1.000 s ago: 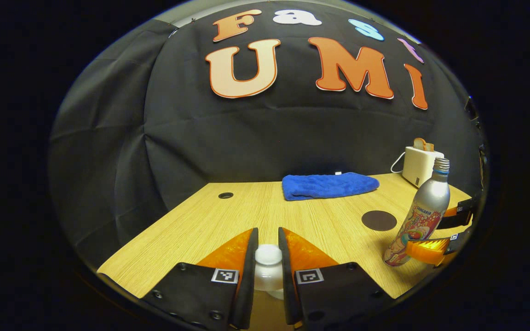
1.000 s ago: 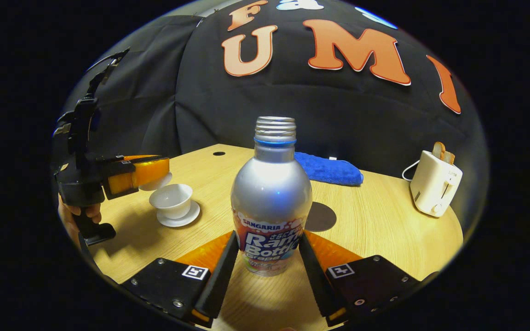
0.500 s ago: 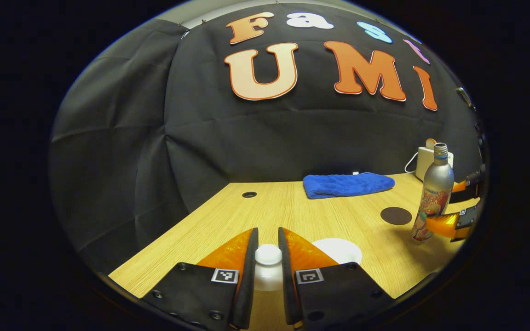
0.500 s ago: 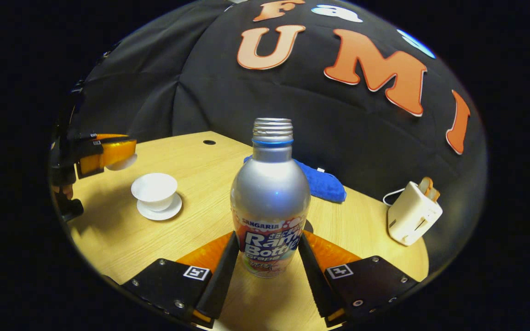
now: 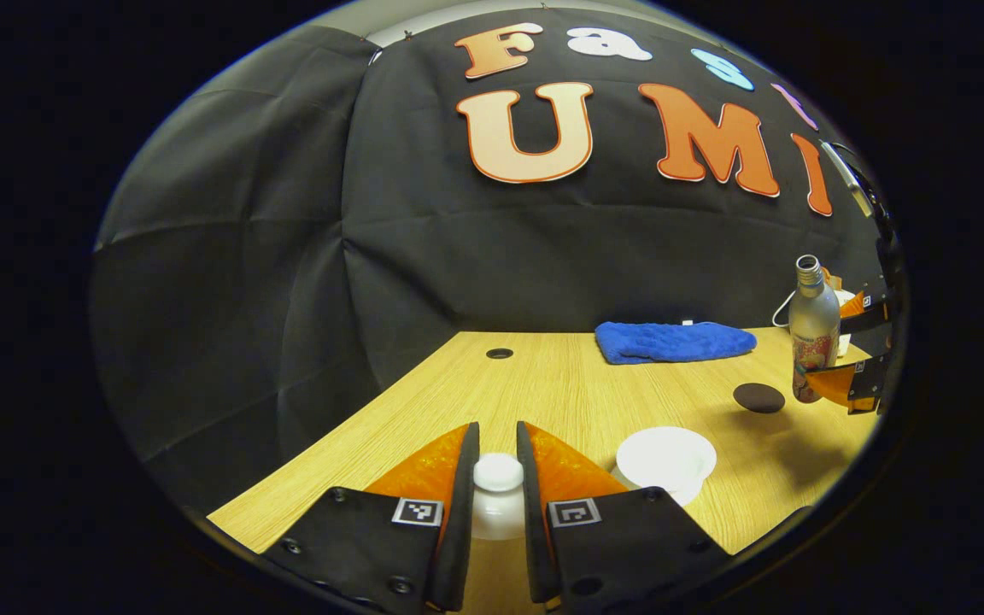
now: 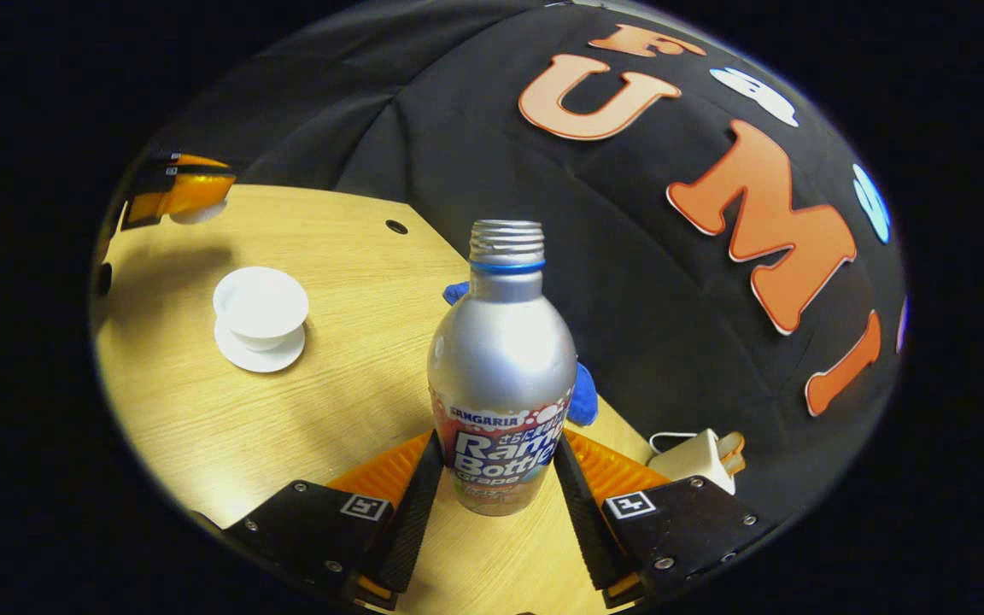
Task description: Open the teacup lid with one hand, grasp the water bottle and pour water into the teacup with the other hand; after pouring, place the water bottle on the coaster and then close the teacup lid.
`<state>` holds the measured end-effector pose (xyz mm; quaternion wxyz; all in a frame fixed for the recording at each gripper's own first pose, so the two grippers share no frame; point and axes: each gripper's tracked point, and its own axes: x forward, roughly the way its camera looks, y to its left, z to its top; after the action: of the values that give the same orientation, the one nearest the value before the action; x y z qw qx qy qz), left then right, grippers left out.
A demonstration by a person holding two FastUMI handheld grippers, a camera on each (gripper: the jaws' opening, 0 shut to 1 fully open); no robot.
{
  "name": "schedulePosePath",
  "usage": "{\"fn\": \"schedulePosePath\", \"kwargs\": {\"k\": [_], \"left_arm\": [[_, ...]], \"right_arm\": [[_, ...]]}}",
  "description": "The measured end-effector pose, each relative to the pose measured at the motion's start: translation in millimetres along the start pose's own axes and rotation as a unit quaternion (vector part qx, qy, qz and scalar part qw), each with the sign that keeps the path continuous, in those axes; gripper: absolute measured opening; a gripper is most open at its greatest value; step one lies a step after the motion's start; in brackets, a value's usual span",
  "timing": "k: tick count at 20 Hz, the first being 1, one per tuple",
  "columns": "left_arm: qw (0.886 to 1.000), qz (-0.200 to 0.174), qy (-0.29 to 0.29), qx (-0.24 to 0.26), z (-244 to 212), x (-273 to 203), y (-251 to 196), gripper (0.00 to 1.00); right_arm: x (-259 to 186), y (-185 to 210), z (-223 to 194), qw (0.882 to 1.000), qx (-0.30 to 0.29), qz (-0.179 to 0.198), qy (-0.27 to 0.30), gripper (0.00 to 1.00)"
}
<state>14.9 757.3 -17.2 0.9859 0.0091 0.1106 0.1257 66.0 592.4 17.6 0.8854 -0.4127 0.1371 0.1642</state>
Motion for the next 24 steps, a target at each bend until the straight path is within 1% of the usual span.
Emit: {"fn": "schedulePosePath", "kwargs": {"k": [4,5,6,9,10,11,12,13,14,17,21,24], "left_arm": [[1.000,0.008,-0.002,-0.001,1,-4,17,0.31],[1.000,0.009,-0.002,0.000,1,-5,18,0.31],[1.000,0.011,-0.001,-0.001,0,-6,22,0.31],[1.000,0.016,0.000,-0.007,-3,-6,30,0.31],[1.000,0.016,0.001,-0.010,-5,-7,32,0.31],[1.000,0.017,0.003,-0.011,-6,-7,34,0.31],[1.000,0.018,0.005,-0.012,-9,-8,37,0.31],[1.000,0.020,0.004,-0.013,-8,-9,40,0.31],[1.000,0.021,0.003,-0.014,-9,-10,43,0.31],[1.000,0.026,0.001,-0.017,-10,-11,51,0.31],[0.999,0.028,0.005,-0.021,-14,-13,57,0.31],[0.999,0.030,0.007,-0.024,-16,-13,60,0.31]], "right_arm": [[1,0,22,0.998,-0.064,-0.019,-0.014,0.77],[0,3,26,0.996,-0.080,-0.022,-0.018,0.72],[-5,3,27,0.995,-0.092,-0.023,-0.022,0.77],[-12,7,31,0.991,-0.129,-0.019,-0.032,0.77],[-15,8,34,0.989,-0.144,-0.020,-0.037,0.80],[-17,8,37,0.986,-0.158,-0.024,-0.043,0.77],[-16,8,37,0.983,-0.175,-0.028,-0.046,0.76],[-17,6,38,0.980,-0.190,-0.035,-0.048,0.81],[-17,5,37,0.977,-0.205,-0.041,-0.048,0.77],[-20,5,42,0.967,-0.242,-0.053,-0.059,0.76],[-25,6,48,0.946,-0.305,-0.080,-0.073,0.76],[-26,9,53,0.932,-0.342,-0.088,-0.078,0.77]]}}
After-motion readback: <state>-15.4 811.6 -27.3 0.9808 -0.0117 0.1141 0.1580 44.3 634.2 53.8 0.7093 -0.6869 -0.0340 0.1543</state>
